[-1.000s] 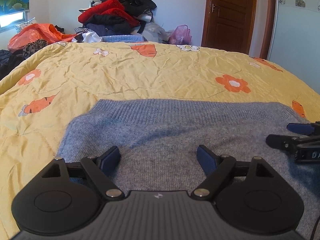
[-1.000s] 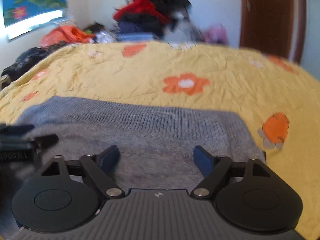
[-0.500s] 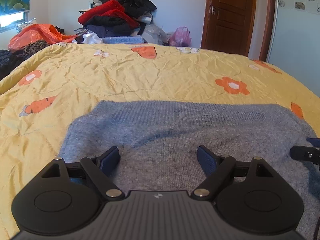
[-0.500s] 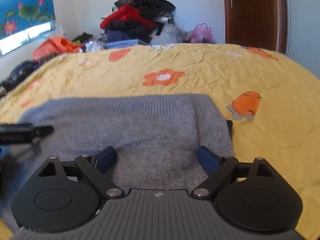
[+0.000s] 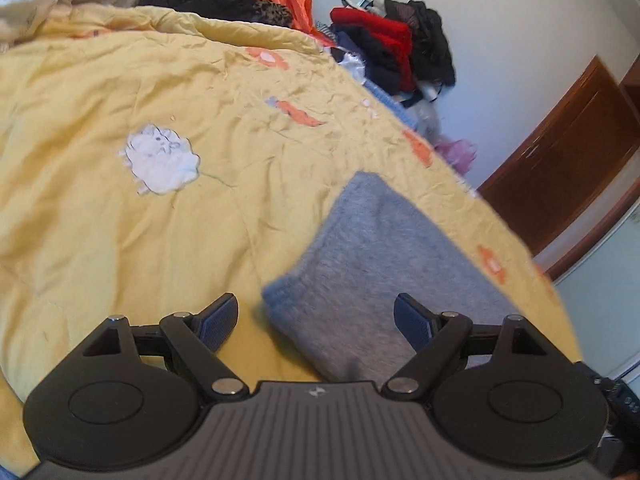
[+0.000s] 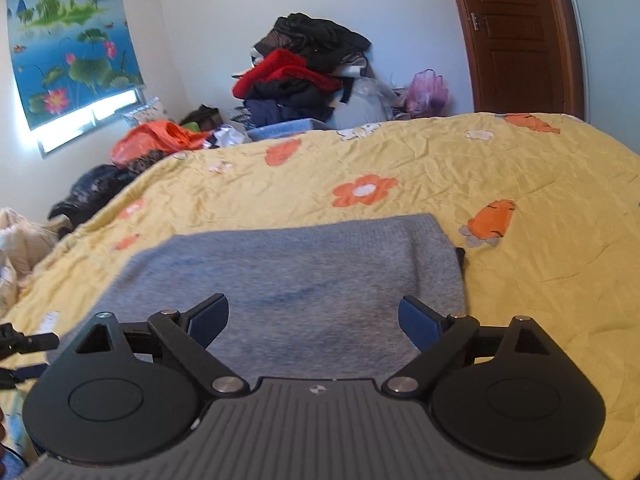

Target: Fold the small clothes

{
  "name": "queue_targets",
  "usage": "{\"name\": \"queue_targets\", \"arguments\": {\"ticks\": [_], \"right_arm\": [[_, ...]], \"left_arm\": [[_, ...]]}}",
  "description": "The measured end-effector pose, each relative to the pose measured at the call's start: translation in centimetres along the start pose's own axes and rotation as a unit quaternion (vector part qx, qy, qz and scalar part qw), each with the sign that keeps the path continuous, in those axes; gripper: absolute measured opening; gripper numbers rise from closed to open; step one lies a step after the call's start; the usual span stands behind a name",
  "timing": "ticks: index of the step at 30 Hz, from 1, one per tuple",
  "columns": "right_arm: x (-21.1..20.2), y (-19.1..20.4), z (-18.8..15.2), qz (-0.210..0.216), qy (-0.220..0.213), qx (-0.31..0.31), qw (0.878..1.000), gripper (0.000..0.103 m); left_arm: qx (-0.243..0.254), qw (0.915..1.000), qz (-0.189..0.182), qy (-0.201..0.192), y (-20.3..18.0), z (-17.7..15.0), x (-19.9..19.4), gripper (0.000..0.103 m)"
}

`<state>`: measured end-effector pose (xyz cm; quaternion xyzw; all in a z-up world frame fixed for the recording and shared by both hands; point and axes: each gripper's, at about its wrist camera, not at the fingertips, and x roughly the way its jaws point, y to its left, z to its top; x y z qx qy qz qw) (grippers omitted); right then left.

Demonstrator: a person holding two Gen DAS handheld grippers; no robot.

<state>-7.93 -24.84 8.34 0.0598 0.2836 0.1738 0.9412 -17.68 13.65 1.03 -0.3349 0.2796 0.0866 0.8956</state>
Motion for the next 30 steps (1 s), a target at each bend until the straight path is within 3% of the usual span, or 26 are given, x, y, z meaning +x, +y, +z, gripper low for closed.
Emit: {"name": "queue_targets", "arguments": {"ticks": [4, 9, 10, 12, 17, 19, 22, 24, 26, 28, 30], "right_arm": [[0.2, 1.3, 1.0, 0.029, 0.008, 0.008, 1.000, 0.093], [0.6, 3.8, 2.8, 0.075, 0.010, 0.011, 0.997, 0.095], [0.7, 4.3, 3.2, 0.086, 0.011, 0.013, 0.996, 0.096], [1.0, 5.3, 4.0, 0.106, 0.014, 0.014, 0.994, 0.096], [2.9, 8.2, 5.9, 0.155, 0.040, -0.001, 0.987, 0.096], [4.3, 9.3, 6.6, 0.179, 0.071, 0.000, 0.981, 0.096], [7.3, 11.0, 7.4, 0.224, 0.131, 0.008, 0.966, 0.096], [9.7, 12.2, 8.0, 0.241, 0.178, 0.010, 0.954, 0.096], [12.1, 13.6, 8.2, 0.255, 0.223, 0.014, 0.941, 0.095], [14.1, 15.0, 8.4, 0.259, 0.255, 0.010, 0.932, 0.095], [16.1, 16.4, 8.4, 0.263, 0.284, -0.008, 0.922, 0.094]], "left_arm": [[-0.042, 0.9984, -0.033, 0.019, -0.1, 0.0, 1.7, 0.086], [-0.050, 0.9985, -0.017, 0.017, -0.9, 0.8, 3.1, 0.081], [-0.049, 0.9985, -0.014, 0.019, -1.0, 0.8, 3.3, 0.052], [-0.048, 0.9975, 0.004, 0.052, -1.0, 0.8, 4.4, 0.015], [-0.013, 0.9987, 0.020, 0.044, -1.7, 0.3, 4.1, 0.007], [0.049, 0.9979, 0.033, 0.027, -3.4, -0.1, 3.6, 0.006], [0.174, 0.9845, 0.022, -0.008, -7.1, -1.4, 2.4, 0.006], [0.245, 0.9692, 0.004, -0.027, -9.4, -2.6, 1.7, 0.006], [0.316, 0.9477, -0.008, -0.041, -11.4, -4.2, 1.2, 0.006], [0.361, 0.9313, -0.017, -0.046, -12.7, -5.5, 1.2, 0.006], [0.377, 0.9252, -0.024, -0.039, -13.1, -6.3, 1.3, 0.006]]}}
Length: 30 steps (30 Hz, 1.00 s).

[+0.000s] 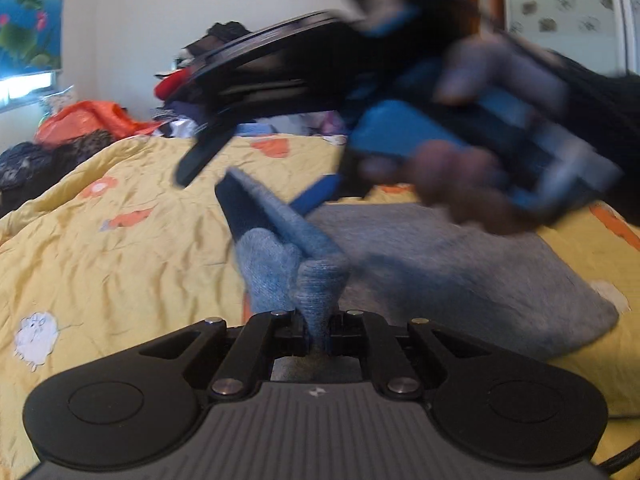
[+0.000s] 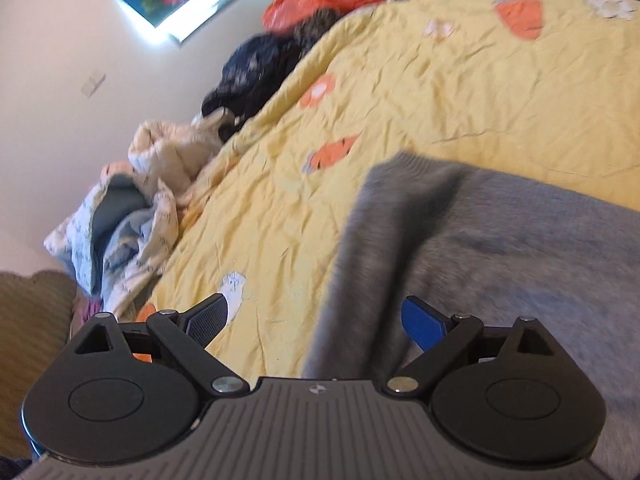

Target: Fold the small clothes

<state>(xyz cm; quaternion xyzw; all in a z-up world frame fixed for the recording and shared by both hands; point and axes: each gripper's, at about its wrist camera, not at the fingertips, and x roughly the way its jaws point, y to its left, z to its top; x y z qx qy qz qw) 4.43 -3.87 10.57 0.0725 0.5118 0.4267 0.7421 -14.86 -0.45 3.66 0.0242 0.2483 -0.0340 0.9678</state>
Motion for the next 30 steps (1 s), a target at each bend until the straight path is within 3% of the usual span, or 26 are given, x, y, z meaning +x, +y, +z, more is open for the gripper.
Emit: {"name": "queue_targets", "arguments": {"ticks": [6, 9, 10, 15, 19, 23, 28, 30], "right_arm": [[4.6, -0.3, 2.5, -0.082, 0.059, -0.041, 0.994, 0.087], [5.1, -1.6, 2.6, -0.113, 0.061, -0.047, 0.991, 0.055], [4.9, -2.3, 2.6, -0.118, 0.061, -0.046, 0.990, 0.036], [0.4, -4.9, 1.6, -0.082, 0.019, -0.049, 0.995, 0.018], [-6.2, -7.3, 0.4, -0.082, -0.026, -0.061, 0.994, 0.017], [-13.6, -10.9, -2.1, -0.111, -0.063, -0.045, 0.991, 0.017], [-17.7, -17.2, -6.8, -0.152, -0.068, 0.009, 0.986, 0.018], [-17.7, -19.4, -8.5, -0.160, -0.074, 0.043, 0.983, 0.030]], "left_arm": [[0.021, 0.9997, -0.006, 0.008, -0.3, -0.1, 0.1, 0.006], [0.032, 0.9994, -0.008, 0.009, -0.6, 0.0, 0.2, 0.006], [0.037, 0.9992, -0.012, 0.009, -0.8, 0.1, 0.3, 0.006], [0.072, 0.9959, -0.055, 0.002, -3.1, 1.6, 0.5, 0.006], [0.108, 0.9872, -0.115, -0.021, -7.1, 3.3, 1.0, 0.006], [0.136, 0.9726, -0.186, -0.033, -12.2, 4.4, 1.6, 0.006], [0.176, 0.9563, -0.232, 0.029, -17.6, 2.5, 4.7, 0.006], [0.193, 0.9499, -0.241, 0.049, -18.3, 2.1, 5.0, 0.007]]}}
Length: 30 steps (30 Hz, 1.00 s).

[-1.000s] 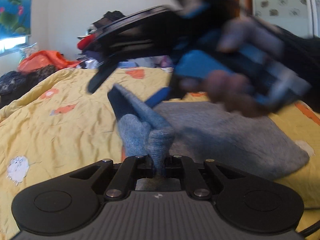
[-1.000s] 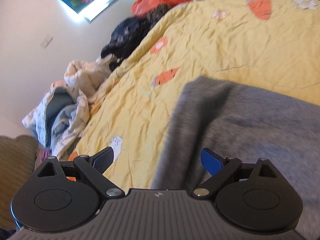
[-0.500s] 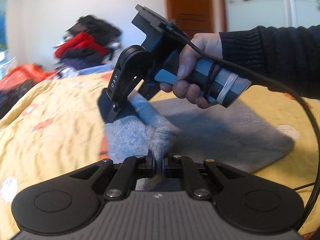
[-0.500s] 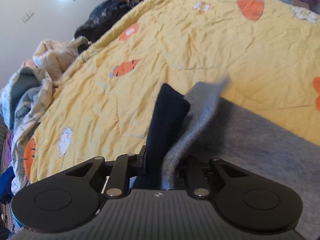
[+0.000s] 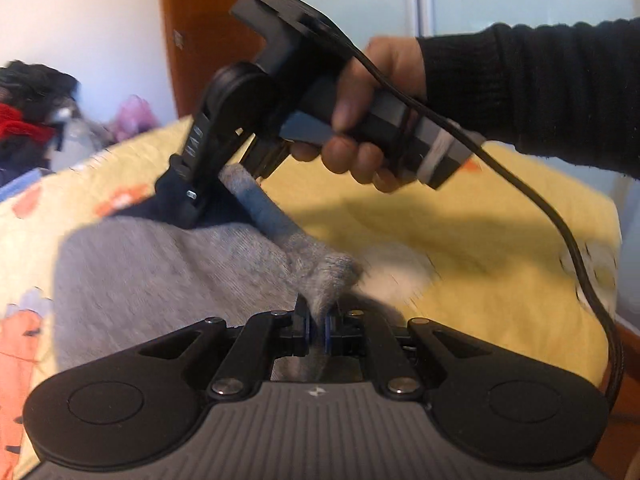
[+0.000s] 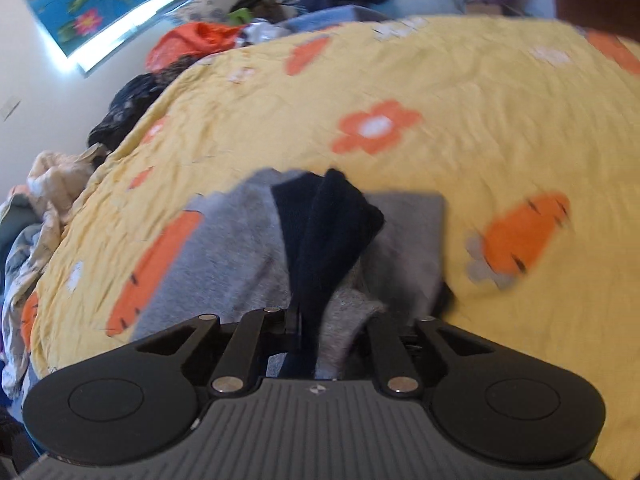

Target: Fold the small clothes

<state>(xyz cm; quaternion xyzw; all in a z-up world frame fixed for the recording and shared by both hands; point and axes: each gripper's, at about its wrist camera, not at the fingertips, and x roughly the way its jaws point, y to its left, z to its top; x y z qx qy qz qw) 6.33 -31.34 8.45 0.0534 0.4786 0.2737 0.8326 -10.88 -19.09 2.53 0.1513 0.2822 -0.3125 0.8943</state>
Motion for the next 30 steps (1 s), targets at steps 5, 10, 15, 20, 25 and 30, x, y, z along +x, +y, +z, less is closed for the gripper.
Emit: {"name": "queue_targets", "arguments": {"ticks": [5, 10, 15, 20, 25, 30], "right_arm": [[-2.2, -1.5, -1.8, 0.016, -0.075, 0.057, 0.995, 0.064], [-5.6, -2.7, -2.5, 0.049, -0.144, 0.108, 0.982, 0.065], [-3.7, -2.1, -2.4, 0.042, -0.119, 0.102, 0.987, 0.065], [-0.6, -2.3, -1.9, 0.021, -0.088, 0.120, 0.989, 0.050], [-0.5, -0.9, -2.0, -0.010, -0.106, 0.082, 0.991, 0.019], [0.3, -3.2, -2.4, -0.015, -0.102, 0.105, 0.989, 0.019]], "left_arm": [[-0.025, 0.9989, -0.020, -0.035, 2.8, -0.1, -3.7, 0.021], [-0.121, 0.9871, 0.037, -0.098, 8.2, -2.1, -9.9, 0.084], [-0.136, 0.9821, 0.123, -0.046, 12.0, -2.8, -7.9, 0.084], [-0.193, 0.9768, 0.092, -0.002, 14.2, -3.4, -4.4, 0.084], [-0.194, 0.9772, 0.082, 0.026, 13.1, -3.7, -1.9, 0.083], [-0.194, 0.9766, 0.080, 0.047, 12.3, -4.8, 0.7, 0.083]]}}
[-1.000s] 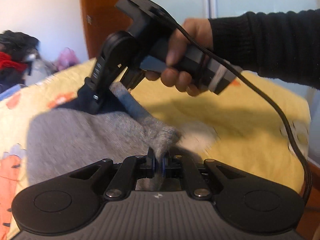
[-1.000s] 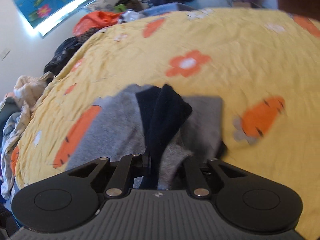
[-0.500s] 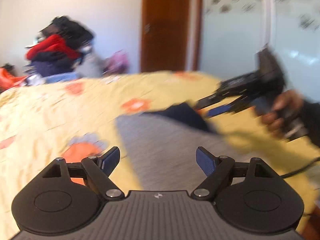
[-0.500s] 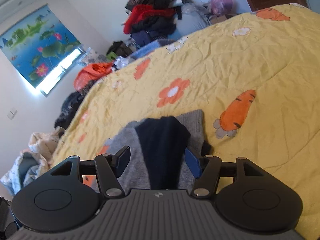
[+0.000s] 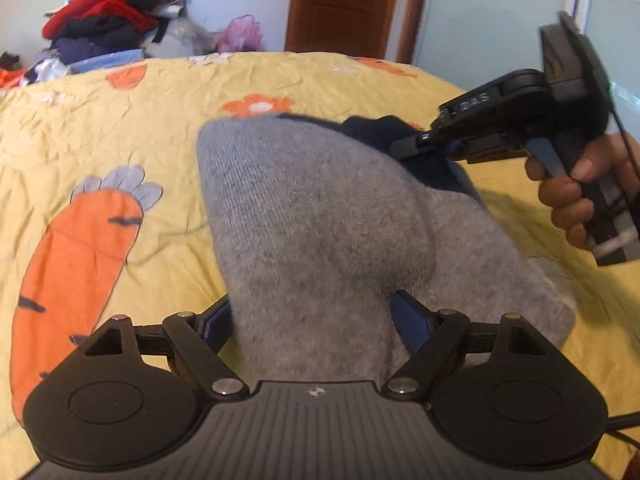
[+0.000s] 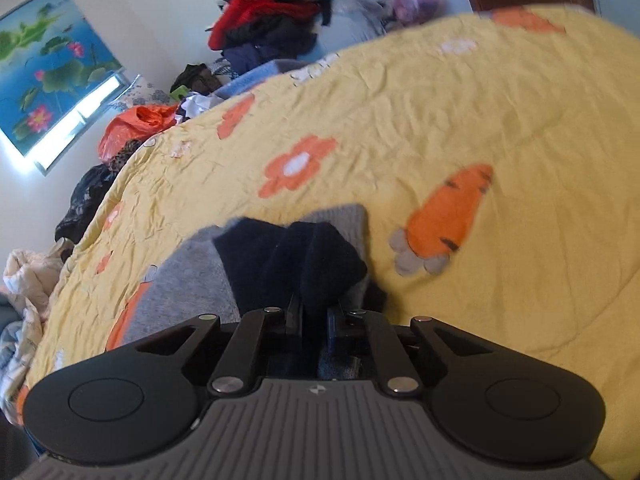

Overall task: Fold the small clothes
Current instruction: 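Fold the grasped sweater end over the bundle with both grippers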

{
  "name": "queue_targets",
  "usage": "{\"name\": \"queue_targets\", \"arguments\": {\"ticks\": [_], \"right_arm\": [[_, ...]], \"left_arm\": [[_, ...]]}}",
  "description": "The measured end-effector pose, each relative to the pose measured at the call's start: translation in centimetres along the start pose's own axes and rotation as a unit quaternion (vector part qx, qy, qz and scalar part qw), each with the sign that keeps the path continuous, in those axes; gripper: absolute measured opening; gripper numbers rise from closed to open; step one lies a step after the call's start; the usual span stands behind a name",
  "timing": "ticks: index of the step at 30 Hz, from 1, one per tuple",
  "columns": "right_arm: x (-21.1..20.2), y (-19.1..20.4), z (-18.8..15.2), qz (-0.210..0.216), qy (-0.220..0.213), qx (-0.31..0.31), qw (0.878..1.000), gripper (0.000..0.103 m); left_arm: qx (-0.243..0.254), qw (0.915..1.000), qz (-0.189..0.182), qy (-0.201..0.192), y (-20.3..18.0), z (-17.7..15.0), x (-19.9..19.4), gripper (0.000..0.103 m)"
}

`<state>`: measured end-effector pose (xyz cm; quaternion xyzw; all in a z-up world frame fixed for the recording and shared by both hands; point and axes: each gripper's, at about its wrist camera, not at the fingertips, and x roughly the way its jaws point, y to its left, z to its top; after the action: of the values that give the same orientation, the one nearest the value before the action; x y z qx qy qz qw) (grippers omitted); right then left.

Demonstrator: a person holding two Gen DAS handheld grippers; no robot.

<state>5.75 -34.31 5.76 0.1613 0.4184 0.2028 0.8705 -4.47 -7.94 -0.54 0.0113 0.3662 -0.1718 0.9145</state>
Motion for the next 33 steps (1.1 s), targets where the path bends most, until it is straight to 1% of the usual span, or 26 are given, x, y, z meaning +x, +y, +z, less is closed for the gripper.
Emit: {"name": "queue_targets", "arguments": {"ticks": [1, 3, 4, 5, 7, 9, 10, 11, 14, 15, 16, 17, 18, 19, 20, 22, 24, 26, 27, 29, 30, 31, 33], "right_arm": [[-0.1, -0.2, -0.2, 0.011, -0.006, 0.010, 1.000, 0.024], [-1.1, 0.2, -0.5, 0.012, -0.013, 0.023, 1.000, 0.044], [-1.9, 0.4, -0.7, 0.015, -0.015, 0.023, 0.999, 0.058], [-2.9, 0.7, -1.1, 0.022, -0.026, 0.023, 0.999, 0.061], [-5.0, 0.9, -1.9, 0.040, -0.037, 0.030, 0.998, 0.062], [-6.3, 0.8, -3.1, 0.056, -0.027, 0.045, 0.997, 0.062], [-6.5, 0.9, -3.7, 0.057, -0.019, 0.044, 0.997, 0.062], [-6.6, 1.0, -4.2, 0.048, -0.012, 0.041, 0.998, 0.062], [-5.6, 0.8, -5.5, 0.022, 0.013, 0.043, 0.999, 0.062], [-5.1, 0.6, -6.0, 0.019, 0.022, 0.050, 0.998, 0.062], [-4.8, 0.5, -6.4, 0.019, 0.031, 0.054, 0.998, 0.062], [-4.5, 0.7, -6.8, 0.020, 0.037, 0.051, 0.998, 0.061], [-4.3, 0.9, -7.2, 0.022, 0.037, 0.045, 0.998, 0.055], [-4.3, 1.1, -7.6, 0.022, 0.033, 0.034, 0.999, 0.032], [-4.1, 1.1, -7.9, 0.023, 0.039, 0.027, 0.999, 0.026], [-4.2, 0.9, -8.2, 0.027, 0.031, 0.023, 0.999, 0.026], [-4.4, 0.5, -8.1, 0.034, 0.032, 0.035, 0.998, 0.027], [-4.8, 0.6, -7.7, 0.039, 0.032, 0.044, 0.998, 0.044], [-5.2, 0.7, -7.4, 0.040, 0.027, 0.048, 0.998, 0.049], [-5.8, 0.6, -6.6, 0.055, 0.002, 0.058, 0.997, 0.079], [-6.0, 0.4, -6.1, 0.064, -0.016, 0.068, 0.995, 0.084], [-5.8, 0.2, -5.5, 0.067, -0.029, 0.079, 0.994, 0.086], [-4.6, -0.3, -4.2, 0.063, -0.030, 0.100, 0.993, 0.086]], "left_arm": [[-0.002, 1.0000, -0.001, -0.002, 0.0, 0.1, -0.4, 0.083], [-0.007, 0.9998, -0.008, -0.017, 0.4, 0.2, -2.1, 0.082], [-0.010, 0.9995, -0.013, -0.026, 0.9, 0.3, -2.8, 0.083], [-0.016, 0.9992, -0.019, -0.032, 1.5, 0.4, -3.5, 0.083], [-0.044, 0.9979, -0.032, -0.034, 3.0, 0.7, -4.3, 0.083], [-0.084, 0.9946, -0.053, -0.028, 4.5, 0.9, -4.3, 0.083], [-0.108, 0.9919, -0.063, -0.023, 5.2, 1.2, -4.1, 0.083], [-0.133, 0.9882, -0.075, -0.017, 5.9, 1.4, -3.6, 0.083], [-0.206, 0.9712, -0.120, 0.013, 7.3, 1.7, -1.7, 0.083], [-0.219, 0.9679, -0.122, 0.023, 7.4, 1.8, -1.1, 0.082], [-0.223, 0.9671, -0.119, 0.031, 7.3, 1.7, -0.6, 0.082], [-0.217, 0.9690, -0.115, 0.027, 7.1, 1.8, -0.4, 0.081], [-0.207, 0.9722, -0.106, 0.027, 6.7, 1.8, -0.3, 0.074], [-0.194, 0.9755, -0.100, 0.029, 6.3, 1.9, -0.3, 0.067], [-0.181, 0.9785, -0.094, 0.032, 6.0, 2.1, -0.1, 0.066], [-0.161, 0.9830, -0.081, 0.037, 5.5, 2.2, -0.1, 0.062], [-0.152, 0.9844, -0.077, 0.042, 5.4, 2.5, -0.3, 0.062], [-0.153, 0.9846, -0.077, 0.035, 5.7, 2.9, -1.0, 0.062], [-0.157, 0.9840, -0.080, 0.027, 6.2, 3.2, -1.4, 0.062], [-0.175, 0.9810, -0.083, 0.016, 7.3, 4.0, -1.4, 0.072], [-0.187, 0.9790, -0.079, 0.016, 7.9, 4.5, -1.1, 0.076], [-0.199, 0.9764, -0.082, 0.019, 8.5, 5.1, -0.5, 0.076], [-0.221, 0.9696, -0.098, 0.040, 9.4, 6.0, 1.3, 0.076]]}}
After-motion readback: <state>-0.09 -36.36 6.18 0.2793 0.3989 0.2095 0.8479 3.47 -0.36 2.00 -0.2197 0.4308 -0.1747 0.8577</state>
